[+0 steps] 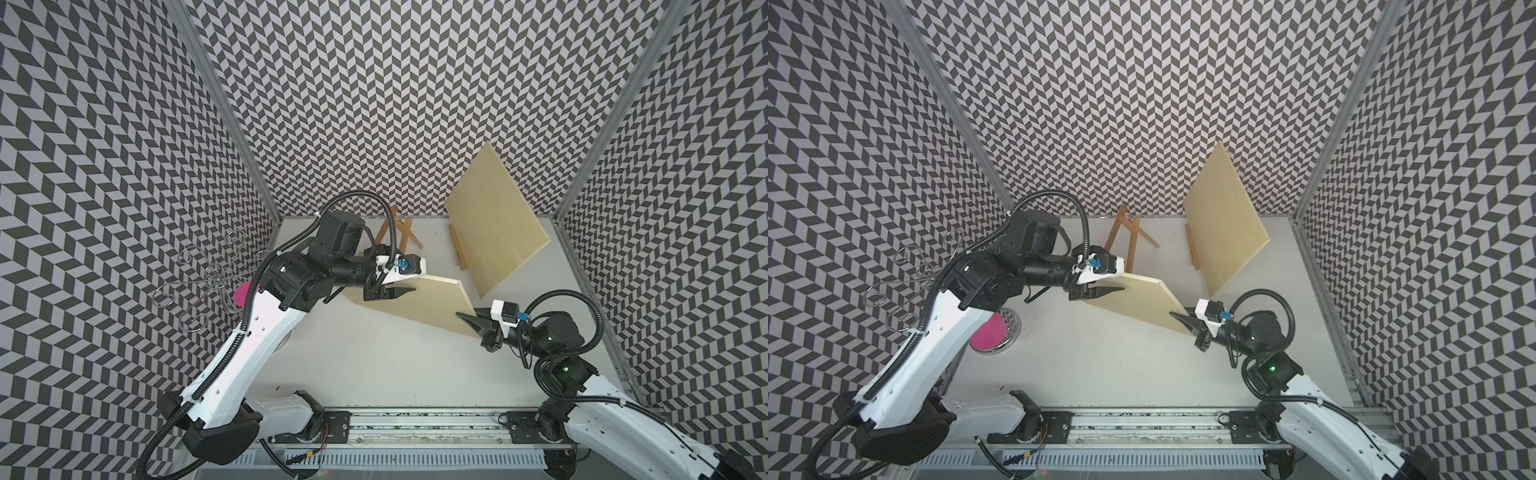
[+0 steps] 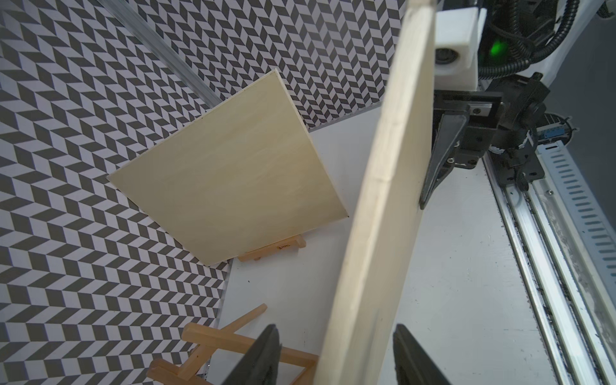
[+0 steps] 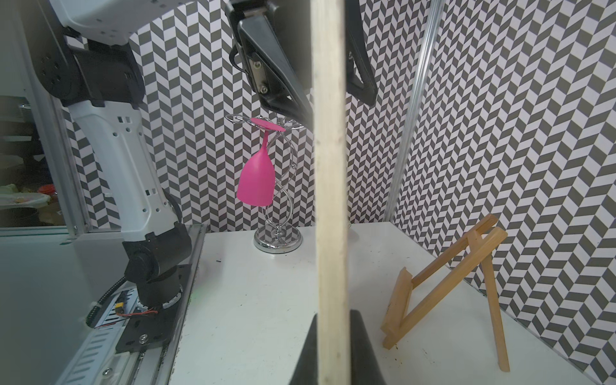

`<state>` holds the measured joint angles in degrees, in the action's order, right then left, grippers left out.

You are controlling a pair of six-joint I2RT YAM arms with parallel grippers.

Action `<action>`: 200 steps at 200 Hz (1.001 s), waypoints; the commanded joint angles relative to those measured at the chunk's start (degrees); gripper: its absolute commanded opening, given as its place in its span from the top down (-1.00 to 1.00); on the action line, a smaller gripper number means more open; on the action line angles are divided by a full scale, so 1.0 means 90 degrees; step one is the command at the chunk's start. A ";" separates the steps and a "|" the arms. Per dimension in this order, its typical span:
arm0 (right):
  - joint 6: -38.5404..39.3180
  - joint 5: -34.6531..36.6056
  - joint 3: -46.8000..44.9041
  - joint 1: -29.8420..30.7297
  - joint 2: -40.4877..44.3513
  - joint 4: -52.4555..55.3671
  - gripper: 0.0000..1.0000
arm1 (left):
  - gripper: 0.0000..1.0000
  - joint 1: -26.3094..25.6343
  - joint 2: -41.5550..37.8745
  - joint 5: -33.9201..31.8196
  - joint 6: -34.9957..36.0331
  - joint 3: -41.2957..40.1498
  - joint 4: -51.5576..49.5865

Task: Assemble the easel
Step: Pick up the drawing board from the center of the board.

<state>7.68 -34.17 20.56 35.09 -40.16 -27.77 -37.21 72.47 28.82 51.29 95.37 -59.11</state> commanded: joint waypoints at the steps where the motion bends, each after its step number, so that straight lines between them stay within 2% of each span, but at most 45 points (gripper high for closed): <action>1: -0.0004 -0.0283 0.0158 0.0017 -0.0093 -0.0010 1.00 | 0.05 -0.0100 0.0041 -0.0057 -0.0016 0.0018 -0.0361; 19: 0.0048 -0.0333 0.0194 0.0032 -0.0151 0.0055 1.00 | 0.22 -0.0217 0.0011 -0.0068 0.0004 0.0019 -0.0425; 57: 0.0141 -0.0454 0.0206 0.0056 -0.0194 0.0038 1.00 | 0.37 -0.0475 0.0022 -0.0115 -0.0127 -0.0037 -0.0488; 78: 0.0213 -0.0525 0.0209 0.0066 -0.0248 0.0104 0.99 | 0.54 -0.0634 0.0092 -0.0217 -0.0240 -0.0075 -0.0598; 92: 0.0233 -0.0594 0.0226 0.0075 -0.0238 0.0129 0.95 | 0.73 -0.0713 0.0120 -0.0243 -0.0300 -0.0144 -0.0605; 102: 0.0190 -0.0647 0.0226 0.0102 -0.0215 0.0091 0.89 | 1.00 -0.0784 0.0149 -0.0253 -0.0317 -0.0208 -0.0600; 126: 0.0036 -0.0790 0.0187 0.0262 -0.0069 -0.0144 0.83 | 1.00 -0.0939 0.0275 -0.0325 -0.0432 -0.0275 -0.0627; 164: 0.0175 -0.0812 0.0489 0.0397 0.0099 0.0347 0.48 | 1.00 -0.1145 0.0366 -0.0326 -0.0517 -0.0187 -0.0642; 200: 0.0274 -0.0904 0.0961 0.0538 -0.0127 0.0982 0.42 | 1.00 -0.1322 0.0493 -0.0348 -0.0638 -0.0167 -0.0555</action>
<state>9.63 -40.01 25.32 38.59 -40.45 -21.54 -49.19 78.02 24.43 49.93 93.30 -65.89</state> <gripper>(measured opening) 0.285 0.076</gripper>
